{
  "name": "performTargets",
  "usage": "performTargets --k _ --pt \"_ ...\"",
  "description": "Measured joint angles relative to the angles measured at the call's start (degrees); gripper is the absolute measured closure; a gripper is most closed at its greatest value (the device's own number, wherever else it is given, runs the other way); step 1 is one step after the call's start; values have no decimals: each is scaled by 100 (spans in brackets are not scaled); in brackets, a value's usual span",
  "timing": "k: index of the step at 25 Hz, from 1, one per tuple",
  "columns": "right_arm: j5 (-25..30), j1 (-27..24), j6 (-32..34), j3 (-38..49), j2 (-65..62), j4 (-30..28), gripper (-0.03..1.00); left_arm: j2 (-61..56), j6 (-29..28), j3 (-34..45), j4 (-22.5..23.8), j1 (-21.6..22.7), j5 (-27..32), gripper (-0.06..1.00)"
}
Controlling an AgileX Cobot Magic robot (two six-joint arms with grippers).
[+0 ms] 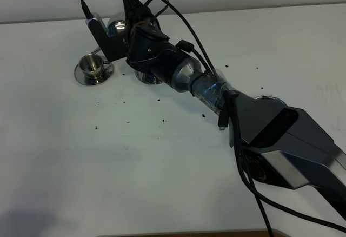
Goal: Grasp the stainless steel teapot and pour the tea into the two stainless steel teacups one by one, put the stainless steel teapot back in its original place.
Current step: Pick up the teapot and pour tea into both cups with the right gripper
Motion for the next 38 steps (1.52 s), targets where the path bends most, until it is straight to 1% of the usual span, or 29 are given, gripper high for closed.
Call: performTargets --k 14,17,24,32,38 --pt "-35 32 -283 0 0 -378 78 0 0 0 0 0 0 58" --pt "-106 51 -298 0 0 -422 78 0 0 0 0 0 0 58" --pt "-171 68 -564 0 0 -464 78 0 0 0 0 0 0 58" --pt "-465 68 -633 0 0 -592 78 0 0 0 0 0 0 58" --pt "-666 74 -633 0 0 -797 78 0 0 0 0 0 0 58"
